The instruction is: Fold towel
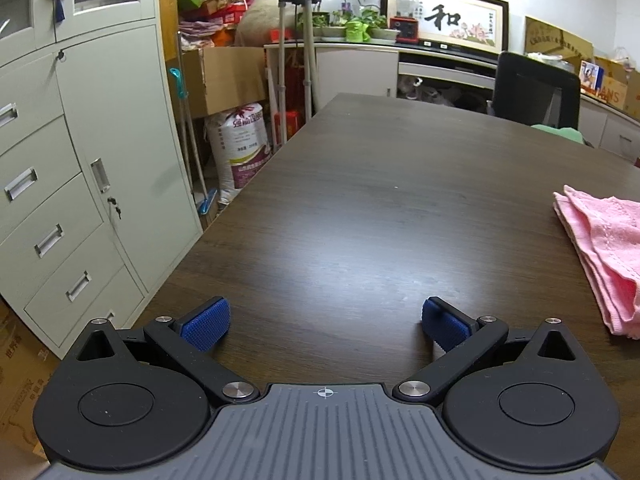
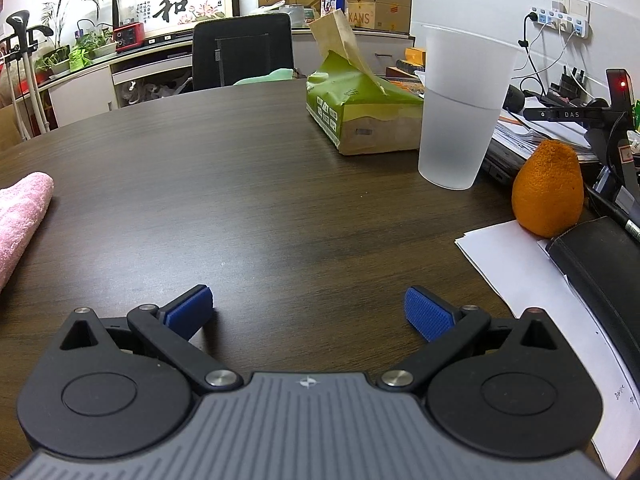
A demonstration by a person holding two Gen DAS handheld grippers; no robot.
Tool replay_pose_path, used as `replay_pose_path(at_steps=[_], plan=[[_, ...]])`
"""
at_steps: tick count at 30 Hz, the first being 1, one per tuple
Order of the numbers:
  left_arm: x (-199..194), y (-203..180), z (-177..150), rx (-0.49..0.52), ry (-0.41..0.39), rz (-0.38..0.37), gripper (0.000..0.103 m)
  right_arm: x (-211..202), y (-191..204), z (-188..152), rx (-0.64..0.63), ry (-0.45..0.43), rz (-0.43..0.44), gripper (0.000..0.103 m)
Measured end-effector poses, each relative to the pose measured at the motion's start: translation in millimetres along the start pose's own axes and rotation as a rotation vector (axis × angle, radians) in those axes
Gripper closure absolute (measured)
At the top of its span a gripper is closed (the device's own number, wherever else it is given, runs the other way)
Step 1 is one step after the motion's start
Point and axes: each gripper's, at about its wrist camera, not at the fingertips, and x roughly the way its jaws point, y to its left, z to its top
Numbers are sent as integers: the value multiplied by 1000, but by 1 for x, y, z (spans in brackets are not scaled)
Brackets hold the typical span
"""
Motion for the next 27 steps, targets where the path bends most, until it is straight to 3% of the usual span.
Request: replay_pose_path(at_steps=[27], plan=[[-2, 2, -3, 9, 9, 1, 0, -1, 0, 0, 0, -1, 0, 0]])
